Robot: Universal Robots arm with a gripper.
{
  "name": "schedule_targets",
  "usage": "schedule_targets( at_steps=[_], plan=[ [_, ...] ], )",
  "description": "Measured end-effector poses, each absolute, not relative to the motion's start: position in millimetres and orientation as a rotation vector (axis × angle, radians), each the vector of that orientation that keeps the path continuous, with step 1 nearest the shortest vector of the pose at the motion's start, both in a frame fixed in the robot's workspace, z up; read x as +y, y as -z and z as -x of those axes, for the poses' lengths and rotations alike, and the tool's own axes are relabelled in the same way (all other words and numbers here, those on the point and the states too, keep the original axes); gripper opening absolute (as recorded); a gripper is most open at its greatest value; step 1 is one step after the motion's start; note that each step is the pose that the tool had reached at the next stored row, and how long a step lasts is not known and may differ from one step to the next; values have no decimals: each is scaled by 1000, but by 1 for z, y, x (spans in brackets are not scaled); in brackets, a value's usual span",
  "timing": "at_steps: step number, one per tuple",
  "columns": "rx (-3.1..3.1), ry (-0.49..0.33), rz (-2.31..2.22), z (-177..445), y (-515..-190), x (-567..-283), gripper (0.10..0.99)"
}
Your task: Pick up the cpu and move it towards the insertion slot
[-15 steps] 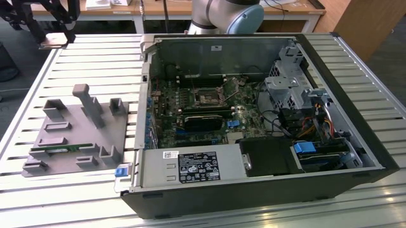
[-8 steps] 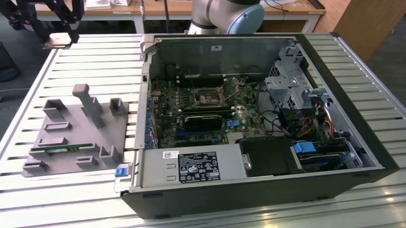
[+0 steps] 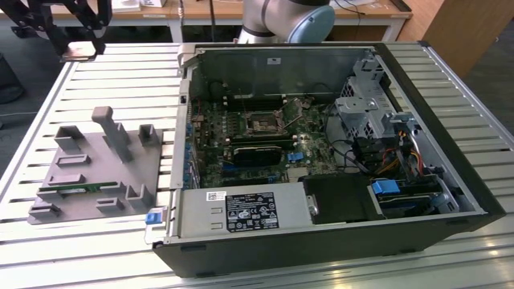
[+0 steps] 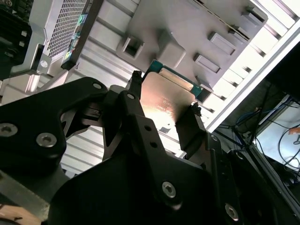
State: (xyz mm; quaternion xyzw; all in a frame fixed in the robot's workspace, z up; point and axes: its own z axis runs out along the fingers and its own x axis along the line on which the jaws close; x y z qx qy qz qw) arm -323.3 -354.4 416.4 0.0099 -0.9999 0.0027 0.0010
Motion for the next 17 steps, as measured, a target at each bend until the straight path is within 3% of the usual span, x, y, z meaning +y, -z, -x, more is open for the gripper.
schedule_targets(
  at_steps=[17],
  plan=[
    [-3139,-8,-31,308,-416,-354,541]
  ],
)
